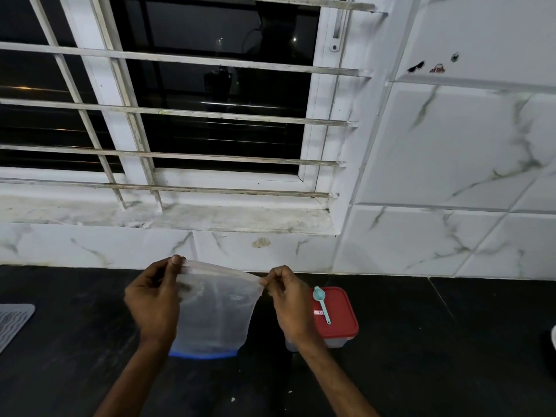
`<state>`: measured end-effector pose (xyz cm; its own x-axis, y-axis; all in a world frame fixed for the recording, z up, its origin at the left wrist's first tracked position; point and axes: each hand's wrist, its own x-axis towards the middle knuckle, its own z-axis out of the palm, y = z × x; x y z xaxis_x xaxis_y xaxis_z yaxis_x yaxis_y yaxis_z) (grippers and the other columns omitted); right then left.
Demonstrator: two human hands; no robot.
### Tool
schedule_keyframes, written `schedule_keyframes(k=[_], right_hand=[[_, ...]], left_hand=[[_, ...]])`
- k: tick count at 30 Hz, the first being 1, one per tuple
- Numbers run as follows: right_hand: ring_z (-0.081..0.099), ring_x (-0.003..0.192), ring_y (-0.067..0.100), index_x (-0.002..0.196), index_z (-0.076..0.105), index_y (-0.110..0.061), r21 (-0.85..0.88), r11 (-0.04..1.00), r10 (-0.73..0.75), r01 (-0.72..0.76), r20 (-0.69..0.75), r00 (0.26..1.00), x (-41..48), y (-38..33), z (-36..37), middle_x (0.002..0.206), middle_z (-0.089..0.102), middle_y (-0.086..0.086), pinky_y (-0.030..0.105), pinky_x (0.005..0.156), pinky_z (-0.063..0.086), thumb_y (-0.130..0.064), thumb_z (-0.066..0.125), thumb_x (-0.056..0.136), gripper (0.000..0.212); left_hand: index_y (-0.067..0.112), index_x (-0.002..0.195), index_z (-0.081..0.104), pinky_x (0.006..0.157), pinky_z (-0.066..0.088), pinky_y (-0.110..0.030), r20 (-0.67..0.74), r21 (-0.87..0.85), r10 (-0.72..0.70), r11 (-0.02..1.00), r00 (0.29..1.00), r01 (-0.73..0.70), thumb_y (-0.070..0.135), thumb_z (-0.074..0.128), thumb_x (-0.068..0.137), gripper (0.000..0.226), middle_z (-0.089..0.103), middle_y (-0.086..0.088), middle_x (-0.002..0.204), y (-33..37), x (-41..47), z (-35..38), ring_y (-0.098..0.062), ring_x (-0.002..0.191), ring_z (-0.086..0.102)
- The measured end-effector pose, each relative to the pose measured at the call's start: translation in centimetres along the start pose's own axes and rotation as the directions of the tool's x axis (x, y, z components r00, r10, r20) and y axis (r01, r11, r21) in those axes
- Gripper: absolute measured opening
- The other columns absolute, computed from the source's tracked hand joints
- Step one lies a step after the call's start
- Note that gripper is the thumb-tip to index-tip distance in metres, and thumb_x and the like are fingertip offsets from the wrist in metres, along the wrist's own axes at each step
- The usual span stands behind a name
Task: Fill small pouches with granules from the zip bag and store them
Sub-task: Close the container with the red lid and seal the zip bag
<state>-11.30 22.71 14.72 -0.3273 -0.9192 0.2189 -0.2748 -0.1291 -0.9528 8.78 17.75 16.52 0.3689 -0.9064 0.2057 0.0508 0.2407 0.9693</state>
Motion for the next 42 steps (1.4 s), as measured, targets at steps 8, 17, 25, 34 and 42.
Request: schedule_keyframes(k=[8,17,25,34,42], right_hand=[[0.044,0.122,-0.005,0.13,0.043,-0.031,-0.175,0.972,-0.107,0.158,0.269,0.957,0.7,-2.1,-0.1,0.134,0.048,-0.019,0.013,0.098,0.043,-0.06,0.062,0.077,0.064],[0.07,0.072,0.02,0.088,0.072,-0.011,0.086,0.993,0.062,-0.08,0.19,0.98,1.1,-0.6,2.6,0.079,0.073,0.009,0.032,0.073,0.056,-0.024,0.06,0.093,0.018],[0.059,0.051,0.013,0.088,0.065,-0.007,0.301,0.793,0.523,-0.53,0.11,0.845,-1.0,8.6,5.4,0.064,0.065,0.005,0.024,0.047,0.048,-0.01,0.054,0.097,0.014],[0.057,0.069,0.017,0.084,0.06,-0.007,-0.176,0.831,0.526,-0.528,-0.058,0.848,-1.4,14.9,6.9,0.081,0.066,0.009,0.029,0.062,0.045,-0.012,0.053,0.092,0.011],[0.067,0.09,0.033,0.102,0.061,-0.009,0.473,0.507,0.859,-0.72,-0.217,0.463,-5.2,16.6,10.2,0.101,0.068,0.017,0.049,0.086,0.054,-0.021,0.045,0.094,0.022]], left_hand=[[0.022,0.089,0.07,0.076,0.055,-0.031,0.236,0.273,0.259,0.907,0.936,-0.32,0.009,0.067,0.089,0.014,0.07,0.004,0.081,2.0,0.1,0.7,-0.009,0.077,0.066],[0.021,0.128,0.054,0.091,0.047,-0.031,0.233,0.323,0.335,0.859,0.913,-0.398,0.045,0.06,0.089,0.047,0.058,0.003,0.127,1.7,-0.4,1.1,-0.014,0.115,0.055],[0.01,0.15,0.034,0.117,0.027,-0.046,0.53,0.654,0.214,0.513,0.821,-0.556,0.051,0.041,0.094,0.071,0.023,-0.006,0.162,-8.1,-1.9,-3.2,-0.024,0.149,0.021],[0.023,0.156,0.014,0.115,0.002,-0.036,0.737,0.675,-0.259,0.278,0.624,-0.683,0.057,0.024,0.097,0.069,0.003,0.004,0.165,-17.9,-6.3,-3.2,-0.021,0.149,0.019],[0.007,0.146,0.04,0.114,0.012,-0.05,0.565,0.824,-0.368,0.297,0.738,-0.483,0.058,0.007,0.1,0.077,0.03,-0.009,0.157,-20.7,-8.3,-2.4,-0.018,0.151,0.004]])
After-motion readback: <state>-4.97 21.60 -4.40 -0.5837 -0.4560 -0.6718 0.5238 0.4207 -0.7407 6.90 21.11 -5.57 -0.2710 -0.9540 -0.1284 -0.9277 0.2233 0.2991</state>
